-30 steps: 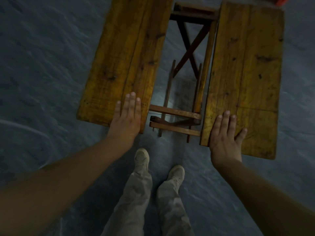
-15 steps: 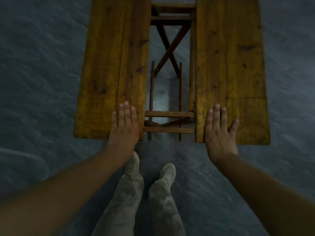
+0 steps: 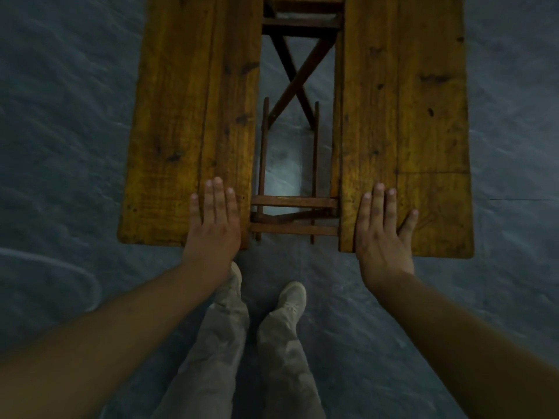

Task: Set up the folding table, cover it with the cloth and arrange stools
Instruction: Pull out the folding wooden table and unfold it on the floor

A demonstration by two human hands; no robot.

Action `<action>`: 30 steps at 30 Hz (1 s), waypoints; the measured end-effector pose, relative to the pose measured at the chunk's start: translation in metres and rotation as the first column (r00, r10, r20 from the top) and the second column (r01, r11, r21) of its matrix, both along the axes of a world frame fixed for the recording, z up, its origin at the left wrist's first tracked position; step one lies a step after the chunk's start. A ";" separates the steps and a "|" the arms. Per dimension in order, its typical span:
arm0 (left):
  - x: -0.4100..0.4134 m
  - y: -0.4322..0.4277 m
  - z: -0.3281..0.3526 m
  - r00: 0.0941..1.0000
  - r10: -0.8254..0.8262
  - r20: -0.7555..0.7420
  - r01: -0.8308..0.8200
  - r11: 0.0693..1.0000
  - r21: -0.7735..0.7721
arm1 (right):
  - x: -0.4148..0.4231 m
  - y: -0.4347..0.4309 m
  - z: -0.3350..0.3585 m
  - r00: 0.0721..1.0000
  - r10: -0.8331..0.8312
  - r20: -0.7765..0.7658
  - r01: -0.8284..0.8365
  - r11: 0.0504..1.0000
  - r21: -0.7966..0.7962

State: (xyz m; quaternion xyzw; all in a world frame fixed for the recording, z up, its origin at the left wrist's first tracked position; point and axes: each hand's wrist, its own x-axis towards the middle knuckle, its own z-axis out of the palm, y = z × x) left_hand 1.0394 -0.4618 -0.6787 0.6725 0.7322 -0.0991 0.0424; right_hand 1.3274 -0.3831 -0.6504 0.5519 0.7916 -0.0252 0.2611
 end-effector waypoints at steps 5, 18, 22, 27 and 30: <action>0.035 0.017 0.007 0.999 -0.022 -0.046 0.019 0.998 -0.064 | -0.014 -0.010 0.001 1.000 -0.007 -0.024 0.007 1.000 -0.001; 0.055 0.007 -0.039 0.997 0.064 0.033 -0.057 0.984 -0.167 | -0.065 -0.018 -0.046 0.988 0.085 -0.125 -0.095 0.992 -0.078; 0.052 0.000 -0.053 0.999 0.038 0.030 -0.032 0.982 -0.189 | -0.081 -0.036 -0.063 0.989 0.041 -0.143 -0.056 0.993 -0.101; 0.054 -0.014 -0.072 0.999 0.026 0.048 -0.016 0.983 -0.184 | -0.083 -0.052 -0.082 0.985 0.029 -0.168 -0.044 0.995 -0.091; 0.059 -0.027 -0.082 0.997 0.019 0.075 -0.003 0.980 -0.199 | -0.078 -0.064 -0.091 0.988 0.022 -0.153 -0.040 0.993 -0.112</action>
